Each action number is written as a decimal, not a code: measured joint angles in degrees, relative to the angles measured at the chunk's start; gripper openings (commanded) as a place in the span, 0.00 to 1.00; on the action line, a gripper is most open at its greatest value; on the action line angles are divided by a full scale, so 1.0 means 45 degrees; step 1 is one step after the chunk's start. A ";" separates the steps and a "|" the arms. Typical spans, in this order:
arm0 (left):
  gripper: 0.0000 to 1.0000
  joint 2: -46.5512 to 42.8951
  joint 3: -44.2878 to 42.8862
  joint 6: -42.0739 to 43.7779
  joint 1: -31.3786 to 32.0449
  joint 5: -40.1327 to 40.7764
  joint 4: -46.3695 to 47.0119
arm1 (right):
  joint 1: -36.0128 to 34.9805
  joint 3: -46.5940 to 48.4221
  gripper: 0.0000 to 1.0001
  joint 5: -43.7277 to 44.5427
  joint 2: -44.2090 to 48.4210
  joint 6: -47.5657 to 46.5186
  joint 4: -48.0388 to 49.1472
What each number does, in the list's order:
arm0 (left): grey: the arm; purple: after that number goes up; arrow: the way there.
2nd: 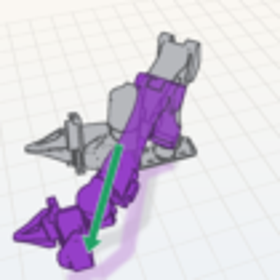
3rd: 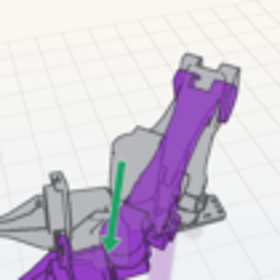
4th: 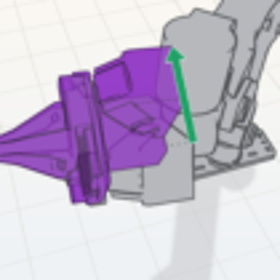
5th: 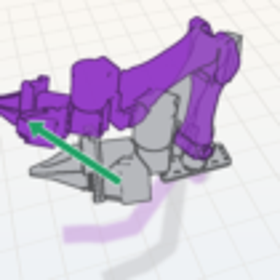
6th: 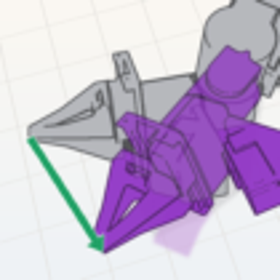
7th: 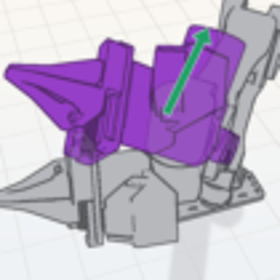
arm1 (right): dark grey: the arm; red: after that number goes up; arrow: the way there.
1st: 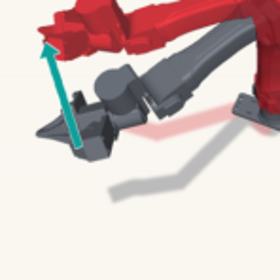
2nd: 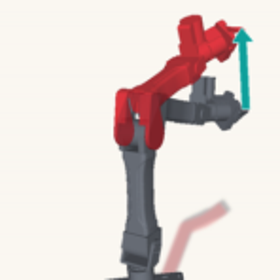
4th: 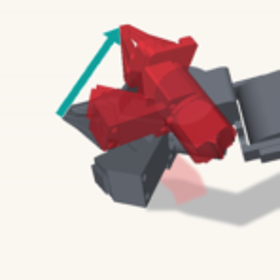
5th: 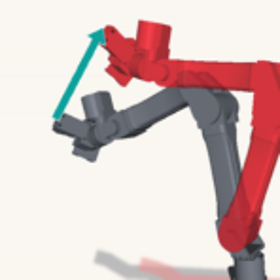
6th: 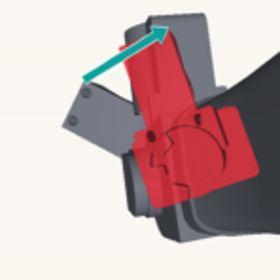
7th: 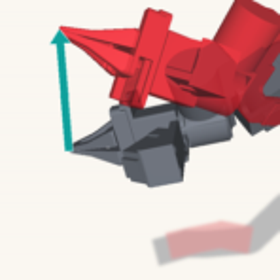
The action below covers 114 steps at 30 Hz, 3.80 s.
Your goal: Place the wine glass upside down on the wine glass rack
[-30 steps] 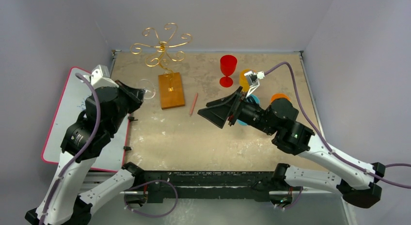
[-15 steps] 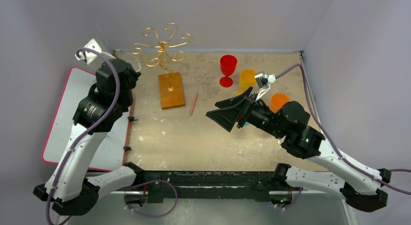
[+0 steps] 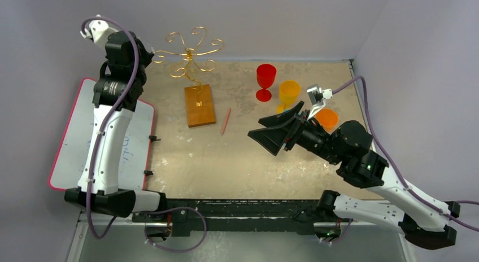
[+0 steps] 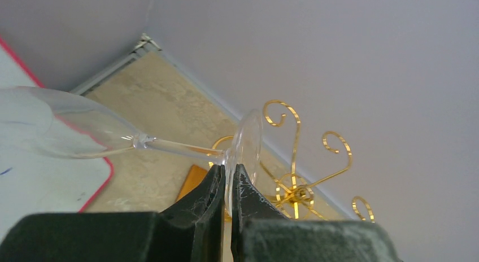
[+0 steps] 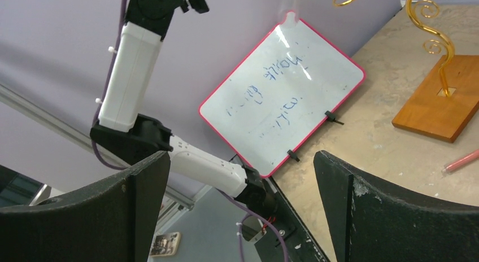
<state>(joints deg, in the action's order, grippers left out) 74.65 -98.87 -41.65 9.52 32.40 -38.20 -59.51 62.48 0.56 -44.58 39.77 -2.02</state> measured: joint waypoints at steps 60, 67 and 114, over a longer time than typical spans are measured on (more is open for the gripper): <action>0.00 0.7242 -0.2540 -0.5974 -0.2603 -1.3172 0.7135 | 0.0000 0.0845 1.00 0.1141 0.0894 -0.0612 -0.1185; 0.00 0.7213 -0.2419 -0.5989 -0.2603 -1.3308 0.6941 | 0.0000 0.0826 1.00 0.1345 0.1166 -0.0612 -0.1224; 0.00 0.6484 -0.1166 -0.7402 -0.2021 -1.4406 0.8286 | 0.0000 0.0826 1.00 0.1671 0.1185 -0.1044 -0.1302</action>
<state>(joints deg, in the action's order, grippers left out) 103.83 -104.12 -74.96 0.43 -32.42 -0.91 -59.51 66.19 8.08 -39.24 35.07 -7.88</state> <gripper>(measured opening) 0.033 0.998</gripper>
